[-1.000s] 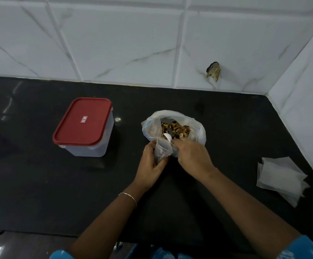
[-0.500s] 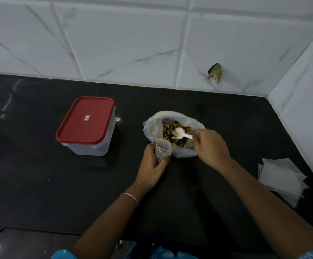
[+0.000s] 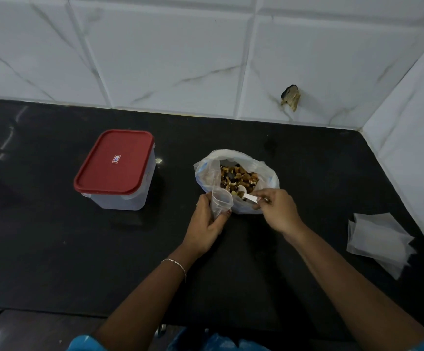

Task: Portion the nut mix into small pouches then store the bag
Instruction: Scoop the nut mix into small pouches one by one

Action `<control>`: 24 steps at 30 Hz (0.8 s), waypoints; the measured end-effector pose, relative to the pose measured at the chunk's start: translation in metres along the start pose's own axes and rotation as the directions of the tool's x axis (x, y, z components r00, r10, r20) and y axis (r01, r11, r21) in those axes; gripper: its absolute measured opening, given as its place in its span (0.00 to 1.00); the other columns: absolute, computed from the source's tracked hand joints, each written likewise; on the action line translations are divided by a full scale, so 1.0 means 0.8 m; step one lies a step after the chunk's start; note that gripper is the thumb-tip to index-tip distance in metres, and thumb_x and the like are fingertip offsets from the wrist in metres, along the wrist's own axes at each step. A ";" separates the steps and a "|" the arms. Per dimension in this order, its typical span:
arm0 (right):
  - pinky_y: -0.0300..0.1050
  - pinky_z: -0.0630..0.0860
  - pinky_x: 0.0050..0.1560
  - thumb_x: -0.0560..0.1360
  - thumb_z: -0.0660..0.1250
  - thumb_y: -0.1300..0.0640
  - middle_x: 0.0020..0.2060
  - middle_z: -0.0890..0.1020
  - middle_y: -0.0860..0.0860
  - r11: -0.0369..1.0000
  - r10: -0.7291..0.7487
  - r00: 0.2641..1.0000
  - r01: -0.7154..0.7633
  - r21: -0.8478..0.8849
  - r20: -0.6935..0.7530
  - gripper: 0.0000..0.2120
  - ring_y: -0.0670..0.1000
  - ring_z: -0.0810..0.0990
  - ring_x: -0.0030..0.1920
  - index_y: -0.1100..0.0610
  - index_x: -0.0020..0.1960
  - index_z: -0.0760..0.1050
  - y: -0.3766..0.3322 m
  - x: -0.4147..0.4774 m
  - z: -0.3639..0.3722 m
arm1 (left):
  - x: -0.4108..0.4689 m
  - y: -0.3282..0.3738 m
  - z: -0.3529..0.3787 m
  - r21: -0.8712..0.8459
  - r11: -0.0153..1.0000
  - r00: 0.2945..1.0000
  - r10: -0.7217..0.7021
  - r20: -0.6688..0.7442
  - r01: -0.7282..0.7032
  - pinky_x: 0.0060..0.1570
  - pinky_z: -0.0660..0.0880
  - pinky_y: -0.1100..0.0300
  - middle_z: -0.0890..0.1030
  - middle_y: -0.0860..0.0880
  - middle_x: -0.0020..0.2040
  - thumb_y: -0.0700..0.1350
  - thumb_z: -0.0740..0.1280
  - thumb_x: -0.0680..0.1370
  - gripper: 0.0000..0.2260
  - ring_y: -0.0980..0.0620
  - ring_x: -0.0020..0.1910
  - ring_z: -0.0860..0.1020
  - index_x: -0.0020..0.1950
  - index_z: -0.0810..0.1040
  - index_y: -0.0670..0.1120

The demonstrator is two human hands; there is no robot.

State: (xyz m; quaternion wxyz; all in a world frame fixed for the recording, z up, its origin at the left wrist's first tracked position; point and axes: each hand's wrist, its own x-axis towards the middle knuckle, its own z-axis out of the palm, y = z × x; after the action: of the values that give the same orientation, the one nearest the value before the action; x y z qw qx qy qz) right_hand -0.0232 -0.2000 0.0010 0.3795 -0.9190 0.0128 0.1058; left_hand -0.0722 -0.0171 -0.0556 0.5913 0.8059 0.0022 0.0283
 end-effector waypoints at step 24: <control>0.33 0.59 0.19 0.80 0.59 0.64 0.45 0.81 0.53 0.669 0.345 0.901 -0.433 0.604 0.264 0.11 0.43 0.65 0.24 0.53 0.52 0.78 -0.014 -0.004 0.014 | -0.006 0.015 -0.003 0.020 1.000 0.999 0.007 0.047 -0.008 0.41 0.72 0.67 0.75 0.51 0.49 0.46 0.66 0.79 0.12 0.63 0.43 0.74 0.58 0.68 0.43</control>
State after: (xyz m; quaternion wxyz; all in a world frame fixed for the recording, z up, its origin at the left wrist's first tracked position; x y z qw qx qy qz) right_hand -0.0275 -0.1847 0.0020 0.6425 -0.6964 0.2202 0.2317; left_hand -0.0778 -0.0186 -0.0439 0.5830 0.8122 -0.0145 0.0119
